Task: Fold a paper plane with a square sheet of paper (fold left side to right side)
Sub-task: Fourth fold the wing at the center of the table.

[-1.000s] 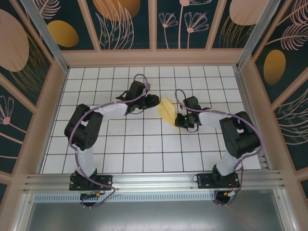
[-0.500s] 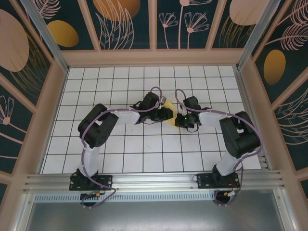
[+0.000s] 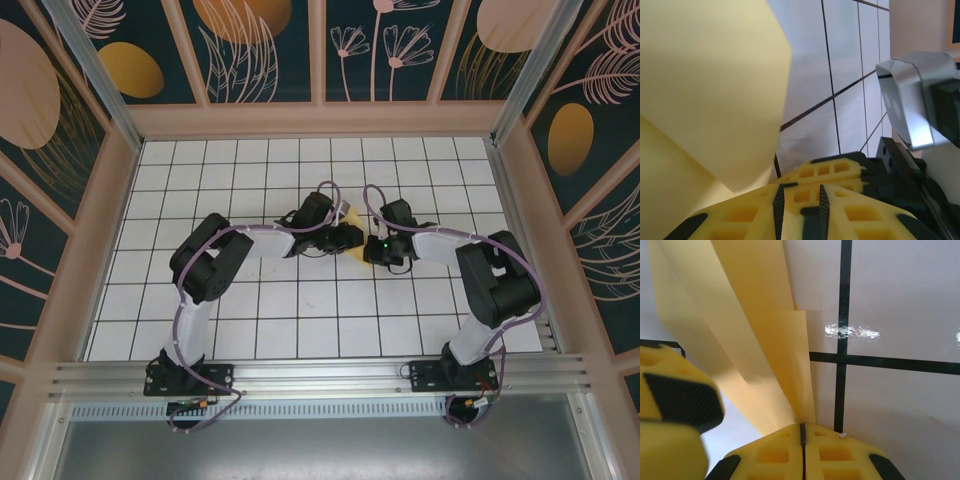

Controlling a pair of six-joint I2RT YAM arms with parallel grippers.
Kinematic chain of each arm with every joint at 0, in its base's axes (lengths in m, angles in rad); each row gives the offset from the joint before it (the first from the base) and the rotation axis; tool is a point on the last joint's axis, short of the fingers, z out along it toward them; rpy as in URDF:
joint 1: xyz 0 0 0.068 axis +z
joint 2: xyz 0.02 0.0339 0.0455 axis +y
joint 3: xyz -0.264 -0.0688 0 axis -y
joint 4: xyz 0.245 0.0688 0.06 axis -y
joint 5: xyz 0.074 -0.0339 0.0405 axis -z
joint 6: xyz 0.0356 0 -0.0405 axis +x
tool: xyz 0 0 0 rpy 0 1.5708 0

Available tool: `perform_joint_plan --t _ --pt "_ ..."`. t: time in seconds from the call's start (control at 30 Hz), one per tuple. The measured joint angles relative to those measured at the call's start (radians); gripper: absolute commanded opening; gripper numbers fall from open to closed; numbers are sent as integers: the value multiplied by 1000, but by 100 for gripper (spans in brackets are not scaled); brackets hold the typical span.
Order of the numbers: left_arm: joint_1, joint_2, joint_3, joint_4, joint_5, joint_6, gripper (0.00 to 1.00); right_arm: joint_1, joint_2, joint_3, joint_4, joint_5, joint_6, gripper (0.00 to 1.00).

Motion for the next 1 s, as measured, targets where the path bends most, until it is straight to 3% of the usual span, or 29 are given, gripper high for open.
perform_joint_plan --t 0.43,0.67,1.0 --pt "0 80 126 -120 -138 40 28 0 0 1 -3 4 0 9" --pt "10 86 135 -130 -149 58 28 2 0 1 -2 8 -1 9" --pt "121 114 216 -206 -190 124 30 2 2 1 1 7 -1 9"
